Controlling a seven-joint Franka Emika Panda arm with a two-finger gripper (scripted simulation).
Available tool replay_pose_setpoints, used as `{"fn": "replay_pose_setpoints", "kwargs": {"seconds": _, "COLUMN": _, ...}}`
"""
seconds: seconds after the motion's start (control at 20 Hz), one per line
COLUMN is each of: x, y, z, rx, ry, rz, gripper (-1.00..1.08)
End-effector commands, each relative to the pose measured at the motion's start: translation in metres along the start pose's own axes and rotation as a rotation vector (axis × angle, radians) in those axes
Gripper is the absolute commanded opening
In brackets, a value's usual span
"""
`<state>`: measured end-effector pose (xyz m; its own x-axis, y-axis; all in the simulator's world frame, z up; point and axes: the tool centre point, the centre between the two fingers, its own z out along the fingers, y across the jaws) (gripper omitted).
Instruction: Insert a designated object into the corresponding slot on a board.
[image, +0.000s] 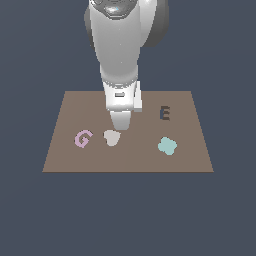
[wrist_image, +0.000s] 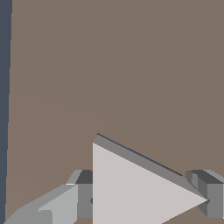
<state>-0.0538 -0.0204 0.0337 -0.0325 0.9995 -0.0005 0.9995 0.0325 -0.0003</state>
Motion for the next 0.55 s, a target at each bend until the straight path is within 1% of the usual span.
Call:
{"fn": "replay_pose_setpoints", "kwargs": {"seconds": 0.0, "x": -0.0001, "y": -0.0003, "z": 0.0029, "rx": 0.000, "ry": 0.000, "rz": -0.002, "gripper": -1.00}}
{"fn": "replay_pose_setpoints", "kwargs": {"seconds": 0.05, "x": -0.0001, "y": -0.0003, "z": 0.0029, "rx": 0.000, "ry": 0.000, "rz": -0.002, "gripper": 1.00}}
{"fn": "replay_pose_setpoints", "kwargs": {"seconds": 0.5, "x": -0.0001, "y": -0.0003, "z": 0.0029, "rx": 0.000, "ry": 0.000, "rz": -0.002, "gripper": 1.00}}
